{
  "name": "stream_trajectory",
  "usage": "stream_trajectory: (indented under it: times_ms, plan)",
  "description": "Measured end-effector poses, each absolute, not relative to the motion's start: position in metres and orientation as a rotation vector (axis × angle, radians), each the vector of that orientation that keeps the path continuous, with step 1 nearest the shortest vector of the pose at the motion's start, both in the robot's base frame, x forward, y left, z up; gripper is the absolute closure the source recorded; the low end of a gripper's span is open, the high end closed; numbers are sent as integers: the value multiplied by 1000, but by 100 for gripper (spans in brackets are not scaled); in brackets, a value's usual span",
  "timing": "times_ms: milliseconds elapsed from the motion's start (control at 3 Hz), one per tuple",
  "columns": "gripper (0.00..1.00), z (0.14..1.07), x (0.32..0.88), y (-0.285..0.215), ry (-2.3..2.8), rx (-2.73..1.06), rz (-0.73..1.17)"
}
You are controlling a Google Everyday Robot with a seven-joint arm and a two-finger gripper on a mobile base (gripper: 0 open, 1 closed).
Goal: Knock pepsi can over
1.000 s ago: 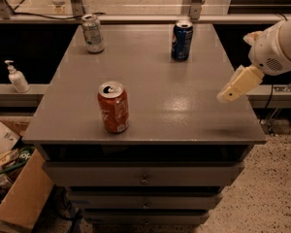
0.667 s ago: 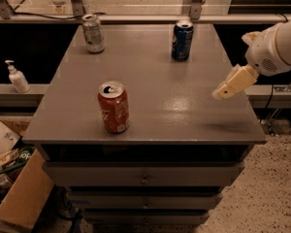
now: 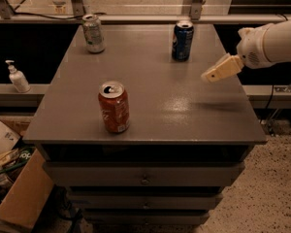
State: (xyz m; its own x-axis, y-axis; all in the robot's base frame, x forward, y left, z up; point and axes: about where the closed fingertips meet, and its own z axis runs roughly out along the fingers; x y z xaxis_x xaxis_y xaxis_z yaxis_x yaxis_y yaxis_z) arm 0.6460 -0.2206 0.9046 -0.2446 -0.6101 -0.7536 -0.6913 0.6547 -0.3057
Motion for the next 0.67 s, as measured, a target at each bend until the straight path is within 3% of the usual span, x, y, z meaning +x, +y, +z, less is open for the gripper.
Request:
stream_trajectory:
  times_ms: [667]
  plan:
    - [0, 882, 711, -197, 1896, -847, 337]
